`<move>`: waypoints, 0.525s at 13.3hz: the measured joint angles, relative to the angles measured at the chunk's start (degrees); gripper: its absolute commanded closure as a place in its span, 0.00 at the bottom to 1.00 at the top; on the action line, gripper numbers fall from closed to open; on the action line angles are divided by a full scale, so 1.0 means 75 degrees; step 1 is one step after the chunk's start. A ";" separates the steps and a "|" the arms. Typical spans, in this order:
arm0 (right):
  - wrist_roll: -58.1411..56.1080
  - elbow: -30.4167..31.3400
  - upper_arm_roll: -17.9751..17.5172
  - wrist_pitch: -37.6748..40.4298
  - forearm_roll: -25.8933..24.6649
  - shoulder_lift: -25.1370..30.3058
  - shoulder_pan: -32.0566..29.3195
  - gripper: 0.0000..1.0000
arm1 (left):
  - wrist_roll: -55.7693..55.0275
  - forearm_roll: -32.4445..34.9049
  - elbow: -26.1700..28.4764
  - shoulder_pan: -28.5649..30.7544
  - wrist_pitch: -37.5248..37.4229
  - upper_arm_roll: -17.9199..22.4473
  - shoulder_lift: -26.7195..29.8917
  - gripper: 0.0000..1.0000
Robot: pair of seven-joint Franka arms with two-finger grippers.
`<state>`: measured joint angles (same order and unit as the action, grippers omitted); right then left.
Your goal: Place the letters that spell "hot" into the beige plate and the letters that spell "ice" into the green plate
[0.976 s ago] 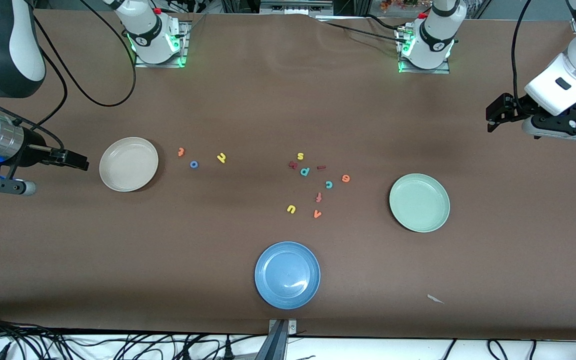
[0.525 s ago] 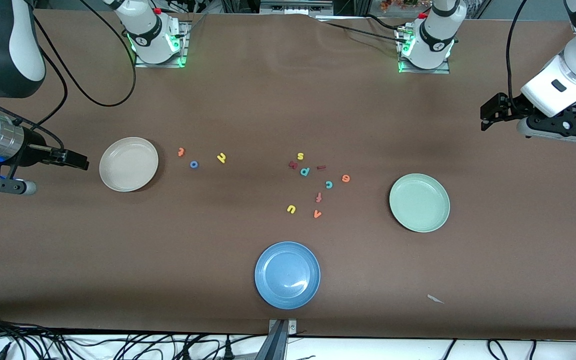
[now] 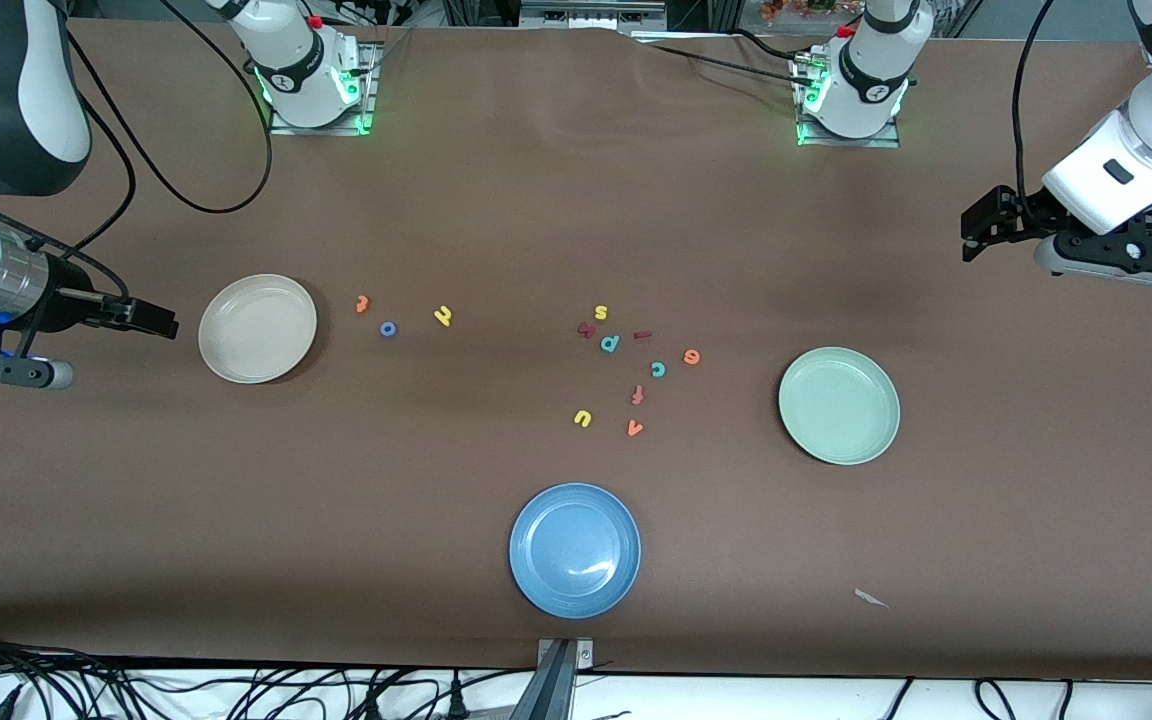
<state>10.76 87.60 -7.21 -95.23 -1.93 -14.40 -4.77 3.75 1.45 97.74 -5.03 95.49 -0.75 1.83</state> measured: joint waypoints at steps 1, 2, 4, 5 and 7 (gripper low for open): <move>0.0001 0.0007 0.0000 0.0000 0.0000 0.0000 0.0000 0.00 | 0.0000 0.0000 0.0000 0.0000 -0.0001 0.0000 0.0000 0.00; 0.0001 0.0013 0.0000 0.0000 0.0000 0.0000 0.0000 0.00 | 0.0000 0.0000 0.0000 0.0000 -0.0002 0.0000 0.0000 0.00; 0.0001 0.0015 0.0000 0.0000 0.0000 -0.0001 0.0000 0.00 | 0.0000 0.0000 0.0000 0.0000 -0.0002 0.0000 0.0000 0.00; 0.0002 0.0020 0.0000 0.0000 0.0000 -0.0001 0.0000 0.00 | 0.0000 0.0000 0.0000 0.0000 -0.0004 0.0000 0.0000 0.00; 0.0002 0.0029 0.0000 0.0000 0.0000 -0.0003 0.0000 0.00 | 0.0000 0.0000 0.0000 0.0000 -0.0067 0.0000 0.0000 0.00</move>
<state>10.78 87.81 -7.21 -95.23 -1.93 -14.43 -4.77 3.75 1.45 97.74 -5.03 94.99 -0.75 1.83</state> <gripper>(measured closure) 0.000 0.000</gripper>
